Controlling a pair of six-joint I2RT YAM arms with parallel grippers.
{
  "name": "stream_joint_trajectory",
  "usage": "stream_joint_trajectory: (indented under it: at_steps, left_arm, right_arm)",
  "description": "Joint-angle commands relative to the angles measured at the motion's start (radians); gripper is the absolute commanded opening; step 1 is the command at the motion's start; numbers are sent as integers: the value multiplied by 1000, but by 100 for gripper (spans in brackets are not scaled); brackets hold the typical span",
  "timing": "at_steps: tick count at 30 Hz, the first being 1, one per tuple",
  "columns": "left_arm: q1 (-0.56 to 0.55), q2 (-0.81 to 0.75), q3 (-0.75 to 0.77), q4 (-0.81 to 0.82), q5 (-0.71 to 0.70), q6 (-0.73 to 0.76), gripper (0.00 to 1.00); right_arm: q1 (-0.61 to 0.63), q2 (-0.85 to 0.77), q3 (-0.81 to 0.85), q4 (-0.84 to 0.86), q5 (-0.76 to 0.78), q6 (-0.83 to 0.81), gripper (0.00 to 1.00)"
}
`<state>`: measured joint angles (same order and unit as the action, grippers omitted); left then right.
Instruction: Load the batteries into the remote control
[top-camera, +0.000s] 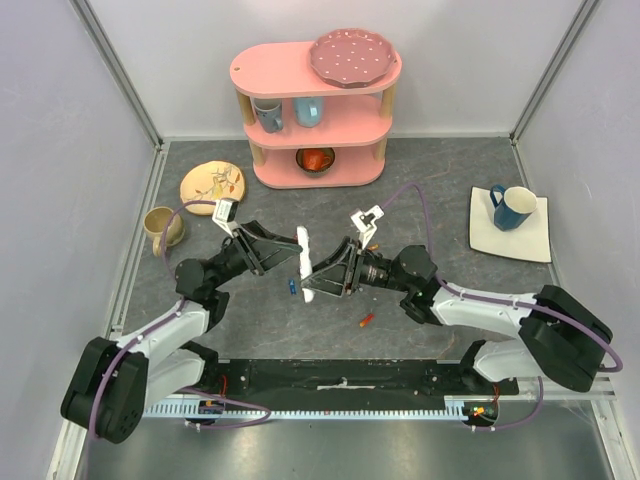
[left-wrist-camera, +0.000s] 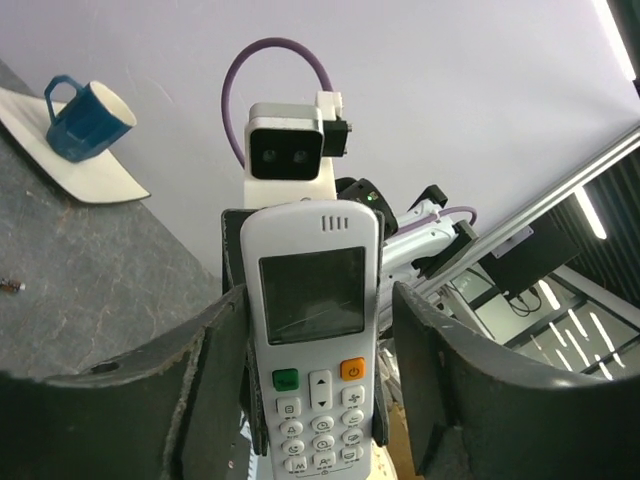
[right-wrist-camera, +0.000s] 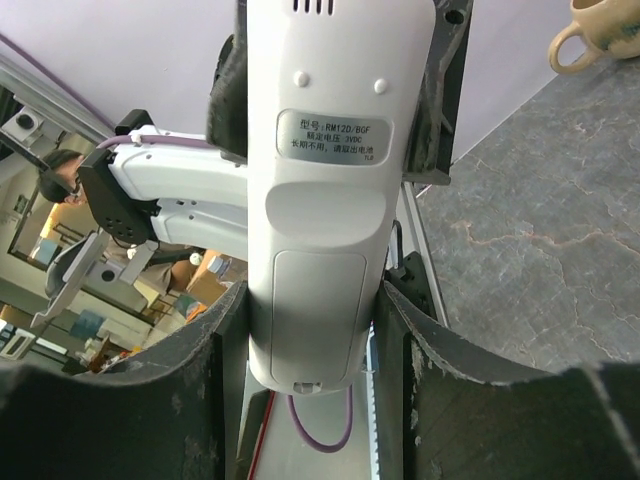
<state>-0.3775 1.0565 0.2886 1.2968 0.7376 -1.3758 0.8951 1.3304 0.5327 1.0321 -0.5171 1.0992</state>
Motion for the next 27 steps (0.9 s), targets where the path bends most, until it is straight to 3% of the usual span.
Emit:
stream_joint_trajectory:
  at_steps: [1, 2, 3, 6, 8, 9, 11, 12, 13, 15, 17, 23, 27]
  left_arm:
    - [0, -53, 43, 41, -20, 66, 68]
    - [0, -61, 43, 24, -23, 73, 79]
    - [2, -69, 43, 6, -27, 89, 95]
    - [2, -95, 47, -66, -41, 124, 98]
    - [9, -118, 53, -140, -44, 145, 98]
    - [12, -131, 57, -178, -56, 184, 99]
    - [14, -197, 98, -447, -89, 265, 99]
    - [12, -225, 128, -590, -168, 390, 99]
    - [9, -263, 164, -936, -241, 459, 99]
    - [-8, -268, 260, -1141, -439, 590, 99]
    - [-14, -253, 312, -1255, -475, 636, 99]
    - [-95, -259, 336, -1291, -566, 618, 99]
    - [-158, -259, 327, -1263, -609, 586, 99]
  right_arm:
    - [7, -57, 6, -19, -35, -58, 34]
    - [7, -72, 7, -36, -37, -67, 34]
    - [7, -82, 10, -53, -40, -85, 34]
    - [7, -126, 27, -139, -38, -142, 34]
    - [8, -181, 67, -362, -11, -232, 34]
    - [13, -206, 131, -617, 84, -362, 34]
    - [28, -263, 244, -862, 204, -500, 34]
    - [30, -269, 277, -1029, 265, -606, 35]
    - [33, -270, 303, -1114, 337, -651, 36]
    - [33, -254, 377, -1287, 434, -731, 36]
    - [36, -224, 427, -1359, 538, -808, 36]
    - [59, -172, 498, -1477, 738, -883, 34]
    - [74, -163, 506, -1494, 747, -888, 36]
